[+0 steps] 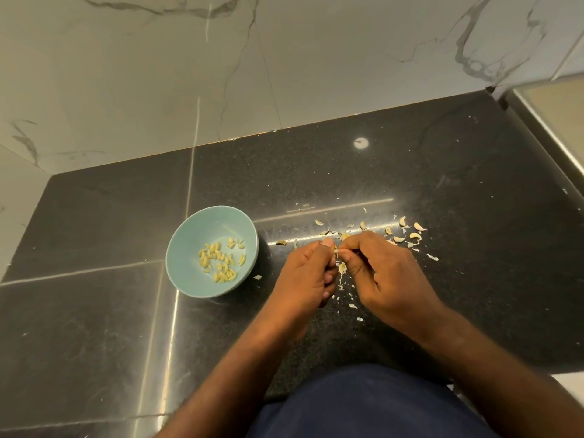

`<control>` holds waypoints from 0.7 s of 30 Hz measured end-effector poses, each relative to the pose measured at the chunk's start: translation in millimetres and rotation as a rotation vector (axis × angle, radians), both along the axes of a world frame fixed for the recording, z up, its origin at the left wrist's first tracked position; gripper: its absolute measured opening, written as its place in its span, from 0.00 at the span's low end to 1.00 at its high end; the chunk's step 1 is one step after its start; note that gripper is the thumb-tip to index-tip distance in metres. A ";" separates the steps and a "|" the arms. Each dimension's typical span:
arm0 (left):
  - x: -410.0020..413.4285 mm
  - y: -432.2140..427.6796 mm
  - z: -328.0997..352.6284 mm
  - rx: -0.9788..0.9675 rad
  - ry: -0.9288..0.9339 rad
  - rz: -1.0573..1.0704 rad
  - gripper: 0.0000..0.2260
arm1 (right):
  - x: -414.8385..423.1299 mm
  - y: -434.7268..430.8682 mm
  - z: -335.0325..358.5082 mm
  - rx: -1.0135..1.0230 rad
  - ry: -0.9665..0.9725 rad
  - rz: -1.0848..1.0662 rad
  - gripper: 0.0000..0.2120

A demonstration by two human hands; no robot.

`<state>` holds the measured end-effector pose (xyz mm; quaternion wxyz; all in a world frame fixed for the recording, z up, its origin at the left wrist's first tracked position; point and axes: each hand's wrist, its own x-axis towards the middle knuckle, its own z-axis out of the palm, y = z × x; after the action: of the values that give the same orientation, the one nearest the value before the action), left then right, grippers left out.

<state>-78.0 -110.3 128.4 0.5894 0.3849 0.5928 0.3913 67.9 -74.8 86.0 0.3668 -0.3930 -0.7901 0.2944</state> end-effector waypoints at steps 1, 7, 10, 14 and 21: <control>1.1 0.2 -3.2 0.060 0.081 0.001 0.17 | -2.1 -1.0 -0.9 -0.064 0.014 -0.008 0.10; 1.9 -1.5 -17.1 0.511 0.544 -0.075 0.14 | -15.5 -6.8 8.1 -0.496 0.332 -0.047 0.17; 1.7 1.2 -14.4 0.567 0.601 -0.103 0.14 | -18.0 -6.2 11.9 -0.702 0.421 -0.043 0.18; -0.7 5.7 -14.7 0.596 0.702 -0.089 0.12 | -19.7 -4.5 17.8 -0.891 0.534 -0.024 0.20; 3.9 10.4 -8.0 0.434 0.423 -0.033 0.15 | -15.0 1.0 14.3 -0.761 0.524 -0.029 0.10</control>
<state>-74.0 -99.9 120.4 0.3631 0.5845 0.5986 0.4102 52.9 -73.8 100.3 0.3879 -0.4230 -0.5010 0.6478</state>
